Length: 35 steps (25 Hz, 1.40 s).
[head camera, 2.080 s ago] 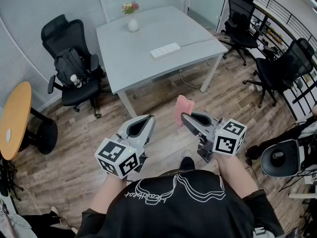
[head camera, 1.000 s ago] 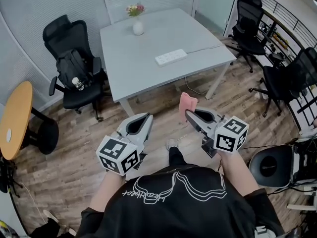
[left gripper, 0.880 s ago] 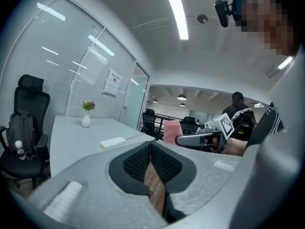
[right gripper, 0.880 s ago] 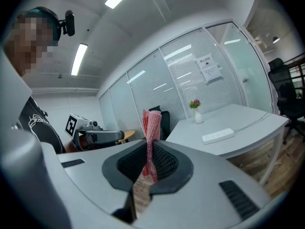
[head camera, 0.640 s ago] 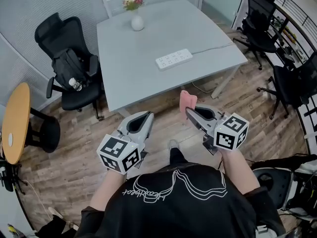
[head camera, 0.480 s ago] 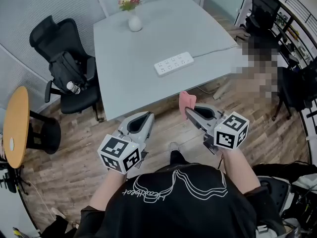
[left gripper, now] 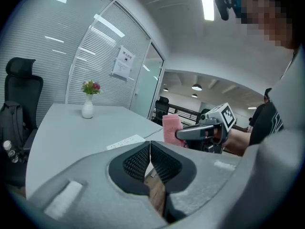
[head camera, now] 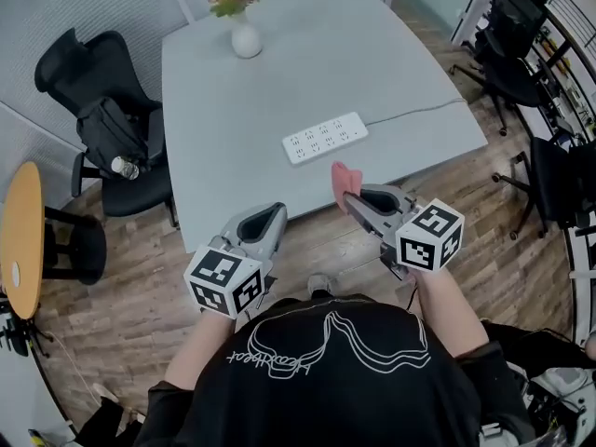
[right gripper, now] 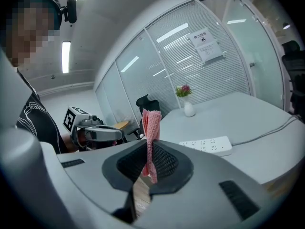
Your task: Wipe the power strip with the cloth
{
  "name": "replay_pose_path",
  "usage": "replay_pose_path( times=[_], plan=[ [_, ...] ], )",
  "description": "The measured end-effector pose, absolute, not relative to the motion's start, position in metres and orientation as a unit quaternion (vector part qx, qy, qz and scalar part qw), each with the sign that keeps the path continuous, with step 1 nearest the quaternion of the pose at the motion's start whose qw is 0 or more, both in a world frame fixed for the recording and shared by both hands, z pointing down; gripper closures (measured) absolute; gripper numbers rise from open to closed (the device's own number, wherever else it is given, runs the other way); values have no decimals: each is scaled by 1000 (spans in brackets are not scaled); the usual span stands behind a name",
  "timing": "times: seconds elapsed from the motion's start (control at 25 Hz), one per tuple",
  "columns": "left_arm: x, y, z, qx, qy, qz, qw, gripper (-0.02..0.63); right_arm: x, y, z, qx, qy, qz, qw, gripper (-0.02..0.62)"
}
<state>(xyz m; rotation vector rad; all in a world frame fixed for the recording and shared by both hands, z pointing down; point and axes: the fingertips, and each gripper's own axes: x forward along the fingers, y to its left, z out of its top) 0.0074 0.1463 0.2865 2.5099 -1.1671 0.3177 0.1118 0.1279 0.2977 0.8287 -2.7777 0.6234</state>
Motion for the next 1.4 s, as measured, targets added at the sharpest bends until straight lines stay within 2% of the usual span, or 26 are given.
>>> replay_pose_path(
  times=[0.52,1.4],
  plan=[
    [-29,83,325,870,-427,103,223,591,78,59,328,273,-926,229,127,563],
    [-55,-18,394,850,-408,147,298,591,22,-45,381,249,-904,274,214,563]
  ],
)
